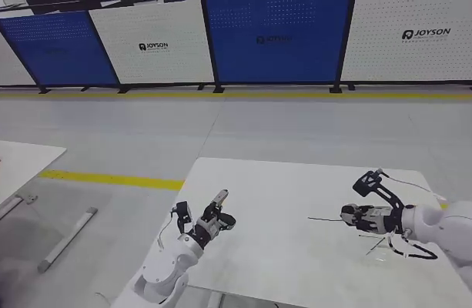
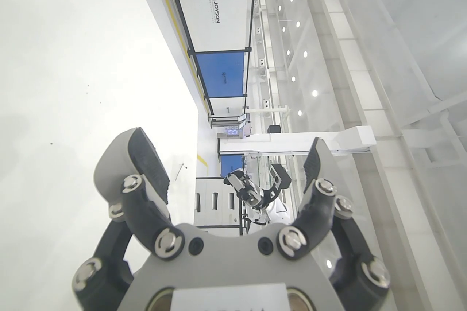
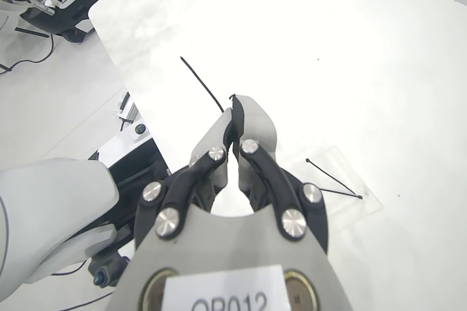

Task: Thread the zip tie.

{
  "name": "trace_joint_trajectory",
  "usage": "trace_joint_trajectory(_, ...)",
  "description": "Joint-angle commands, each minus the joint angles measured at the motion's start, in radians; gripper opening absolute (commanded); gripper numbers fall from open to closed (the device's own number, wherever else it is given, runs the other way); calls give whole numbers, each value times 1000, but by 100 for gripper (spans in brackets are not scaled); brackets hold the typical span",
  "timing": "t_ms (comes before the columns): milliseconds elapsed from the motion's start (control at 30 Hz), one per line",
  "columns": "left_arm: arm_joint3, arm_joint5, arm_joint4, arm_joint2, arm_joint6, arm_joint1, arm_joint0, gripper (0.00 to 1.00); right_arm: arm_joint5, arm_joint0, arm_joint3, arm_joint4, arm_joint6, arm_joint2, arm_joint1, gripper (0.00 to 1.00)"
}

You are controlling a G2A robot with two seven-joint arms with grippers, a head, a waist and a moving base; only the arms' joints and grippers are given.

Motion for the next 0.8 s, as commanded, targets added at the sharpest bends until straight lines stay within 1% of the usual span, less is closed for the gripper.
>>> trace_joint_trajectory(0, -1, 12, -6, 28, 0, -3, -9, 100, 15, -12, -11, -17, -47, -3, -3, 0)
trace_joint_trajectory(33, -4, 15, -6, 43, 4, -5, -14, 100, 16, -17, -9, -5, -76, -1, -6, 0)
trace_joint_trajectory(67, -7, 29, -11, 67, 3, -8, -21, 100, 15, -20, -1, 13, -97, 0, -9, 0)
trace_joint_trajectory(100, -9, 40, -22, 81, 6, -10, -28, 100, 23, -20, 2, 21, -112, -1, -13, 0)
trace_joint_trajectory(167, -15, 55, -17, 114, 16, -14, -42, 100, 41, -16, -3, 36, -130, -11, -21, 0)
trace_joint_trajectory(200, -15, 64, -17, 137, 28, -17, -50, 100, 68, -11, -6, 35, -137, -20, -27, 0)
trace_joint_trajectory(267, -14, 82, -14, 170, 42, -22, -65, 100, 105, -1, -21, 29, -143, -40, -37, 0)
trace_joint_trajectory(367, -1, 85, -8, 219, 71, -29, -84, 100, 182, 17, -40, 7, -131, -77, -54, 0)
trace_joint_trajectory(433, 13, 73, -10, 243, 89, -35, -96, 100, 211, 34, -41, 2, -96, -106, -67, 0)
trace_joint_trajectory(467, 19, 61, -10, 250, 95, -36, -101, 100, 210, 38, -40, 1, -89, -110, -68, 0)
trace_joint_trajectory(767, 19, 61, -10, 250, 95, -36, -101, 100, 210, 38, -40, 1, -89, -110, -68, 0)
